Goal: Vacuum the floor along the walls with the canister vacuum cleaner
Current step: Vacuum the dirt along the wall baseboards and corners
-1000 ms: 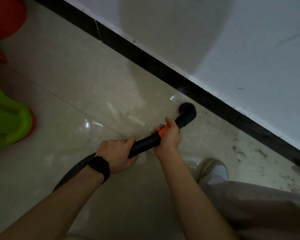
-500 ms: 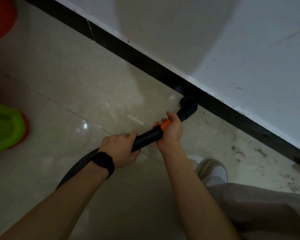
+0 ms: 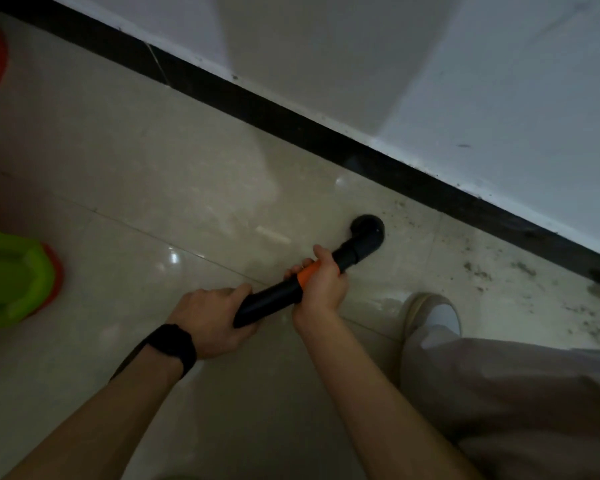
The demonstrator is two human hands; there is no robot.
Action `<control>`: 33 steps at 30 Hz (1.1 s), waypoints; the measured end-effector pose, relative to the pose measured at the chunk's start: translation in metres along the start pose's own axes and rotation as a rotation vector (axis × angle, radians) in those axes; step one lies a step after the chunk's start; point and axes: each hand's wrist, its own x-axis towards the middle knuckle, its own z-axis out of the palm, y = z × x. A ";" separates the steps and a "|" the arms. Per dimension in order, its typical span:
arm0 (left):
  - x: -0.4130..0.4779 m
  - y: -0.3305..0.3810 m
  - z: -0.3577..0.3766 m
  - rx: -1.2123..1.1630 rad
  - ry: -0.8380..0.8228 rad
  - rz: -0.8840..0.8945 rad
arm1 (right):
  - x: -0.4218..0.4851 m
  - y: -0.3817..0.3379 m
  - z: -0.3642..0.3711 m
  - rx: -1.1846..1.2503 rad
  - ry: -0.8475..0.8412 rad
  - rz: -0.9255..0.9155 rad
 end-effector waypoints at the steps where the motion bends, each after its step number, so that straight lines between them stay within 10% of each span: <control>1: -0.001 0.005 0.001 0.012 -0.019 0.027 | 0.000 0.000 -0.009 0.015 0.036 -0.010; 33: 0.040 0.060 -0.006 0.106 -0.036 0.041 | 0.024 -0.056 -0.028 0.092 -0.059 0.038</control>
